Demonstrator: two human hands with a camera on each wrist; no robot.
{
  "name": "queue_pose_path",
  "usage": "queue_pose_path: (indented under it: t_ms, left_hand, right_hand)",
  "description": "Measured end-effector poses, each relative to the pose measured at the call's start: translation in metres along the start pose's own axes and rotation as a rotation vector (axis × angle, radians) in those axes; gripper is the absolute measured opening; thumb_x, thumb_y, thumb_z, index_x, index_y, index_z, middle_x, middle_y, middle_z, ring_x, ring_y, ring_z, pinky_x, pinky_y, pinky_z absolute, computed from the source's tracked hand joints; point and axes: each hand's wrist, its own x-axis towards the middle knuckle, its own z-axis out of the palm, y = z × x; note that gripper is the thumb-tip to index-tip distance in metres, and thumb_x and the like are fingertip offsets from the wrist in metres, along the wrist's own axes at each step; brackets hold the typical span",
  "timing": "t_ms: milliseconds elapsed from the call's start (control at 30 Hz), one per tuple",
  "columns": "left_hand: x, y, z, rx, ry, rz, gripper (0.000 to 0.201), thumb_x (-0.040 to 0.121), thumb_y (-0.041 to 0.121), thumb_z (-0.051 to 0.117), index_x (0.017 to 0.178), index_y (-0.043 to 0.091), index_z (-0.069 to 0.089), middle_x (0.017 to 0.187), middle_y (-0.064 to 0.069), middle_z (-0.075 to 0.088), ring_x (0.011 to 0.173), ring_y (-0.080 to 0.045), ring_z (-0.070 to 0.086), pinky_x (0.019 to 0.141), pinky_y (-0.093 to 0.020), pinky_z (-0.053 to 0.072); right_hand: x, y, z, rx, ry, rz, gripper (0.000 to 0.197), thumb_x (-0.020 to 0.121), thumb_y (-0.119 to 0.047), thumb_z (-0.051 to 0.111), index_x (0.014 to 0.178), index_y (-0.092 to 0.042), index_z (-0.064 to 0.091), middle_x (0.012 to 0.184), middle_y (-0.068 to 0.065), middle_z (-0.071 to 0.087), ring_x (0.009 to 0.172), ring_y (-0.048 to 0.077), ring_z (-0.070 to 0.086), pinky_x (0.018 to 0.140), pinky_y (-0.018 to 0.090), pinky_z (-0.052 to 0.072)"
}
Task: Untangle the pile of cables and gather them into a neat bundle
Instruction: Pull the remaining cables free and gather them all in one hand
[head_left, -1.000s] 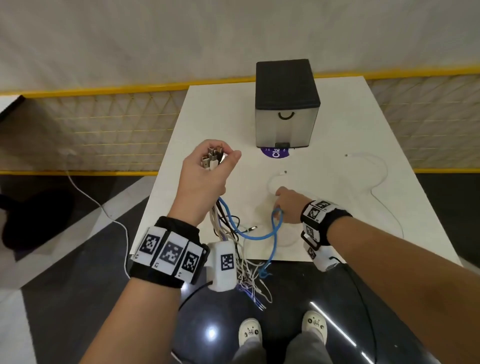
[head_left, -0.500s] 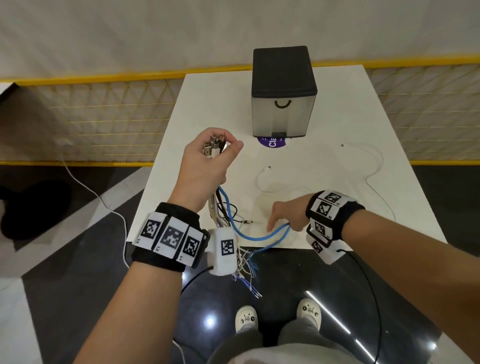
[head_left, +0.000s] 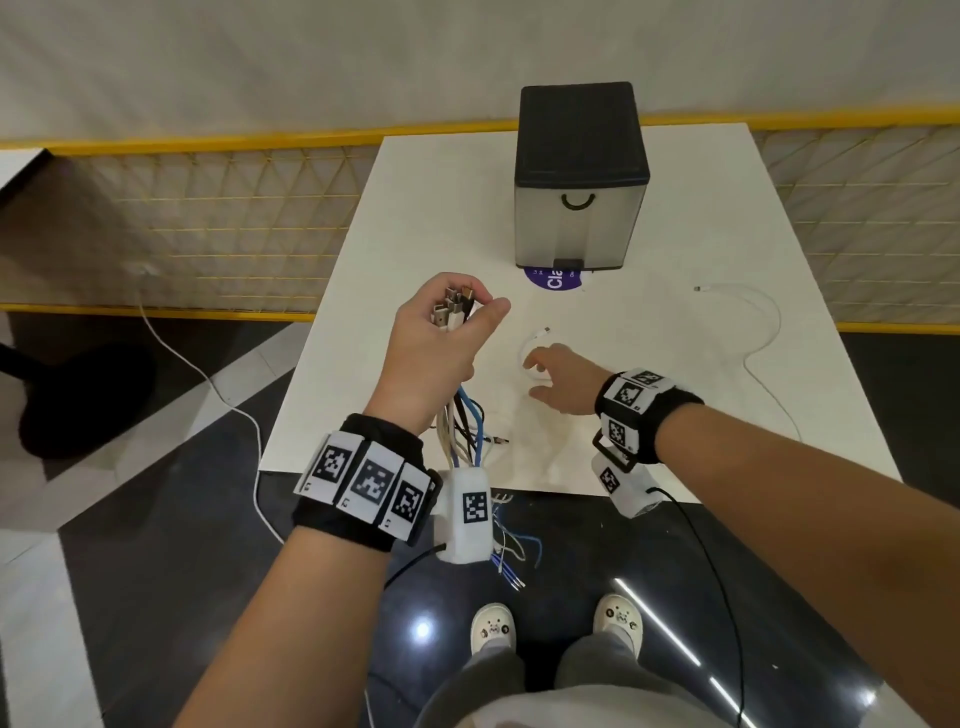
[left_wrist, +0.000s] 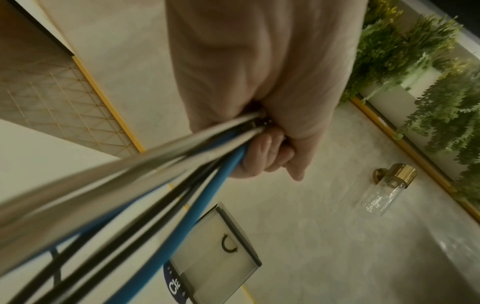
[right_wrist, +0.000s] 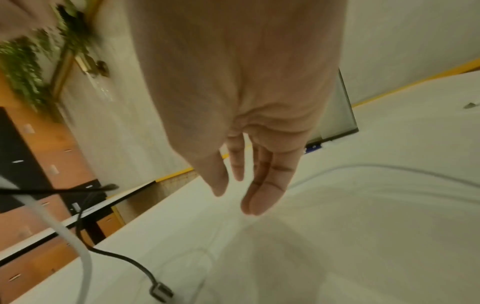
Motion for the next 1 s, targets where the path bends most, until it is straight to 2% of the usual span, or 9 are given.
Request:
queue_pose_path:
  t_ms: [100, 200, 267, 367, 500, 633, 767, 867, 1000]
  left_hand:
    - [0.001, -0.004, 0.005, -0.048, 0.035, -0.033, 0.019, 0.083, 0.02, 0.077, 0.086, 0.018, 0.059, 0.072, 0.005, 0.045, 0.052, -0.012, 0.034, 0.044, -0.023, 0.032]
    - [0.004, -0.01, 0.006, -0.084, 0.107, -0.084, 0.028, 0.077, 0.017, 0.082, 0.097, 0.02, 0.062, 0.081, 0.004, 0.049, 0.057, -0.01, 0.04, 0.046, -0.021, 0.037]
    - [0.008, -0.016, 0.005, -0.11, 0.186, -0.13, 0.025, 0.08, 0.014, 0.079, 0.099, 0.019, 0.065, 0.079, 0.004, 0.051, 0.056, -0.01, 0.042, 0.047, -0.02, 0.038]
    - [0.014, -0.024, 0.003, -0.221, 0.306, -0.211, 0.016, 0.086, 0.013, 0.073, 0.077, 0.016, 0.06, 0.059, 0.003, 0.044, 0.05, -0.014, 0.033, 0.044, -0.023, 0.032]
    - [0.014, -0.03, 0.008, -0.203, 0.286, -0.313, 0.024, 0.089, 0.026, 0.071, 0.077, 0.014, 0.055, 0.074, -0.005, 0.064, 0.046, -0.012, 0.037, 0.043, -0.021, 0.034]
    - [0.013, -0.024, 0.025, -0.162, 0.07, -0.319, 0.026, 0.091, 0.035, 0.067, 0.085, 0.014, 0.054, 0.093, -0.008, 0.076, 0.042, -0.01, 0.034, 0.047, -0.02, 0.034]
    - [0.013, -0.004, 0.04, -0.185, -0.129, -0.266, 0.02, 0.091, 0.03, 0.069, 0.092, 0.012, 0.058, 0.076, -0.004, 0.071, 0.043, -0.008, 0.033, 0.045, -0.02, 0.029]
    - [0.012, 0.011, 0.043, -0.271, -0.089, -0.166, 0.008, 0.088, 0.02, 0.072, 0.09, 0.016, 0.065, 0.061, -0.001, 0.05, 0.044, -0.006, 0.034, 0.042, -0.018, 0.028]
    - [0.017, 0.034, 0.029, -0.291, 0.008, -0.035, 0.002, 0.088, 0.023, 0.071, 0.089, 0.021, 0.071, 0.06, 0.003, 0.047, 0.05, -0.007, 0.037, 0.045, -0.018, 0.032]
  right_hand:
    - [0.009, 0.005, 0.016, -0.078, -0.078, 0.122, 0.053, 0.094, -0.027, 0.055, 0.139, -0.009, 0.035, 0.139, 0.017, 0.039, 0.117, 0.035, 0.054, 0.097, 0.039, 0.045]
    - [0.004, 0.007, 0.024, -0.067, 0.007, 0.113, 0.035, 0.095, -0.024, 0.053, 0.125, -0.006, 0.052, 0.129, 0.014, 0.054, 0.115, 0.029, 0.054, 0.095, 0.033, 0.041]
    - [-0.004, 0.008, 0.027, 0.065, 0.124, 0.054, 0.024, 0.096, -0.02, 0.051, 0.11, -0.005, 0.064, 0.114, 0.014, 0.065, 0.095, 0.027, 0.062, 0.087, 0.031, 0.046]
    - [-0.029, 0.001, 0.025, 0.382, 0.325, -0.081, 0.017, 0.095, -0.021, 0.056, 0.097, -0.011, 0.069, 0.09, 0.009, 0.066, 0.066, 0.02, 0.067, 0.062, 0.016, 0.047]
    - [-0.073, -0.012, 0.014, 0.547, 0.476, -0.325, 0.014, 0.092, -0.016, 0.061, 0.097, -0.012, 0.073, 0.084, 0.0, 0.061, 0.062, 0.01, 0.067, 0.067, 0.019, 0.051]
    - [-0.101, -0.015, 0.001, 0.471, 0.445, -0.472, 0.018, 0.092, -0.015, 0.06, 0.104, -0.013, 0.073, 0.086, -0.003, 0.061, 0.067, 0.012, 0.067, 0.074, 0.021, 0.052]
    - [-0.114, -0.011, -0.008, 0.56, 0.384, -0.428, 0.017, 0.093, -0.015, 0.06, 0.102, -0.015, 0.073, 0.085, 0.001, 0.061, 0.064, 0.016, 0.066, 0.071, 0.027, 0.055]
    - [-0.123, -0.003, -0.006, 0.54, 0.337, -0.334, 0.016, 0.097, -0.022, 0.052, 0.095, -0.019, 0.068, 0.082, -0.004, 0.063, 0.056, 0.017, 0.061, 0.067, 0.029, 0.052]
    - [-0.135, 0.032, 0.019, 0.167, 0.191, -0.134, 0.032, 0.102, -0.035, 0.035, 0.087, -0.021, 0.06, 0.084, -0.006, 0.067, 0.063, 0.009, 0.056, 0.069, 0.024, 0.046]
